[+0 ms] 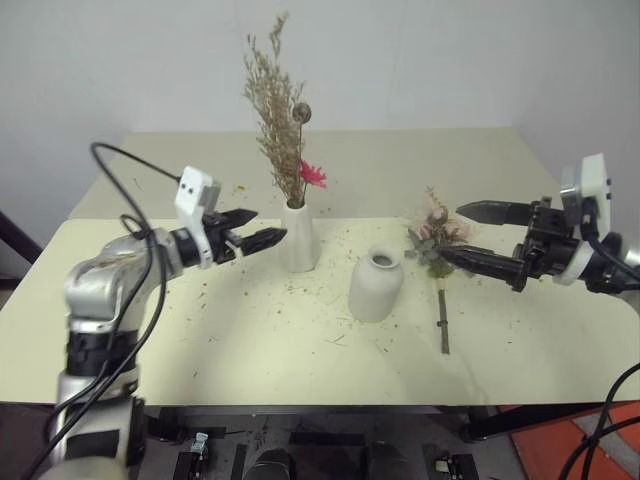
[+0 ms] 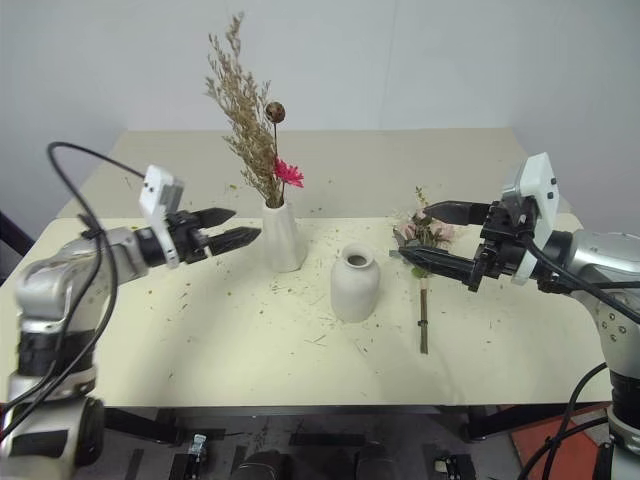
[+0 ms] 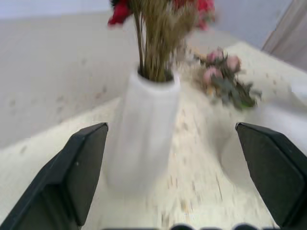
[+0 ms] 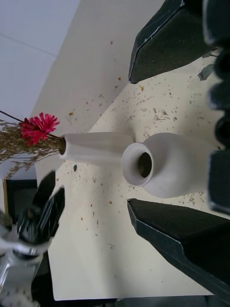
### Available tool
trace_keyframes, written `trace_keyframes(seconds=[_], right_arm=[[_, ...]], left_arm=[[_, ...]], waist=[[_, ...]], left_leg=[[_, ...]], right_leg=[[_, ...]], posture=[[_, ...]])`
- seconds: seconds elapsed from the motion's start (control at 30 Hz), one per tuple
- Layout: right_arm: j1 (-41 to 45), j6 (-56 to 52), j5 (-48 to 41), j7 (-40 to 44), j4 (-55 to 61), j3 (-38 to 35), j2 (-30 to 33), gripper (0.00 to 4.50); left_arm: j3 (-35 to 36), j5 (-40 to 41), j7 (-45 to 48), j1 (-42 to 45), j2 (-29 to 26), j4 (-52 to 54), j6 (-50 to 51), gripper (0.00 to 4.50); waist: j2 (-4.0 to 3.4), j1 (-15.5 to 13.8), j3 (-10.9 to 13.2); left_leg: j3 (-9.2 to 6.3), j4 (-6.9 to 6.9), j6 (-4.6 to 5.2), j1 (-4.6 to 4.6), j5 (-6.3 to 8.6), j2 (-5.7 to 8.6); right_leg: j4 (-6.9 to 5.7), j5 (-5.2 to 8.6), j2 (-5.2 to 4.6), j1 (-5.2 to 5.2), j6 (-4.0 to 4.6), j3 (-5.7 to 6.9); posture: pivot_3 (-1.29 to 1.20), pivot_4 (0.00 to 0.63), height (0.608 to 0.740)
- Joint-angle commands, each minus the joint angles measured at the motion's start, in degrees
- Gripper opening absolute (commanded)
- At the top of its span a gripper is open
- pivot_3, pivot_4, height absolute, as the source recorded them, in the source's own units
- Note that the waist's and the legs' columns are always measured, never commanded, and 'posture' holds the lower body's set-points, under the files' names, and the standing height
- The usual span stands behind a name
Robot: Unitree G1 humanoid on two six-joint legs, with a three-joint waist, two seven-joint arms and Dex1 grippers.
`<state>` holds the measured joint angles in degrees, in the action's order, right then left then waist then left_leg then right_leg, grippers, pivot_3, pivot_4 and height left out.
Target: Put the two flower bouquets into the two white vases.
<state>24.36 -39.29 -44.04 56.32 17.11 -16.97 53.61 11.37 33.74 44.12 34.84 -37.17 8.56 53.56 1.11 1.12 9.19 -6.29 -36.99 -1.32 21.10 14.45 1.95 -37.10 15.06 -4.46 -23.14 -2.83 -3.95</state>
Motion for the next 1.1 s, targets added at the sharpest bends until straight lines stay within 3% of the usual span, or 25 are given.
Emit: trace_keyframes(seconds=[0.03, 0.3, 0.43, 0.63, 0.77, 1.1], right_arm=[[0.71, 0.90, 0.77, 0.74, -1.34, -0.74, 1.00, 4.50], [-0.86, -2.95, 6.77, -0.51, -3.85, 5.01, 3.77, 4.50], [1.19, -14.78, 8.73, -6.87, -1.16, 10.95, 5.33, 4.50], [11.97, -34.49, 8.39, -15.09, -1.39, 16.35, 3.21, 4.50], [23.17, -51.31, 12.18, -24.02, -12.58, 17.13, -4.66, 4.50], [30.59, -51.99, 17.72, -30.89, -28.15, 23.02, -11.97, 4.50]], left_arm=[[3.32, 3.77, 4.20, -1.38, -5.45, 6.38, 0.08, 4.48], [4.80, 11.92, 20.27, -2.72, -15.16, 8.30, -2.90, 4.48], [0.49, 11.74, 27.21, 1.74, -18.94, 5.47, -4.75, 4.48], [-4.79, 8.99, 32.87, 9.92, -18.12, -0.91, -9.55, 4.48], [-6.05, 7.63, 34.16, 11.77, -16.99, -3.28, -12.12, 4.48], [-3.27, 7.85, 35.28, 8.25, -16.53, -4.30, -16.03, 4.48]], waist=[[0.00, -0.15, 0.00], [-0.03, -0.13, -0.02], [-0.04, 0.07, -0.02], [-0.05, 0.76, -0.03], [-0.05, 1.73, -0.03], [-0.06, 1.64, -0.03]], left_leg=[[0.00, 0.00, 0.00, -0.01, 0.00, -0.02], [0.01, 0.04, 0.00, -0.04, 0.00, -0.02], [0.02, 0.05, 0.02, -0.03, 0.01, -0.02], [0.03, 0.05, 0.02, -0.05, 0.01, -0.03], [0.03, 0.04, 0.03, -0.03, 0.01, -0.03], [0.03, 0.09, 0.08, 0.11, 0.04, -0.01]], right_leg=[[0.02, -0.01, 0.02, 0.01, 0.02, 0.01], [0.05, -0.01, 0.03, 0.05, 0.02, 0.03], [0.08, -0.01, 0.03, 0.03, 0.02, 0.03], [0.03, -0.03, 0.07, 0.05, 0.06, 0.03], [0.08, -0.03, 0.06, 0.06, 0.06, 0.03], [-0.01, -0.04, 0.04, -0.09, 0.07, 0.03]], posture=[[0.00, 0.150, 0.740], [0.00, 0.150, 0.740], [0.00, 0.150, 0.740], [0.00, 0.150, 0.740], [0.00, 0.150, 0.740], [0.00, 0.150, 0.740]])
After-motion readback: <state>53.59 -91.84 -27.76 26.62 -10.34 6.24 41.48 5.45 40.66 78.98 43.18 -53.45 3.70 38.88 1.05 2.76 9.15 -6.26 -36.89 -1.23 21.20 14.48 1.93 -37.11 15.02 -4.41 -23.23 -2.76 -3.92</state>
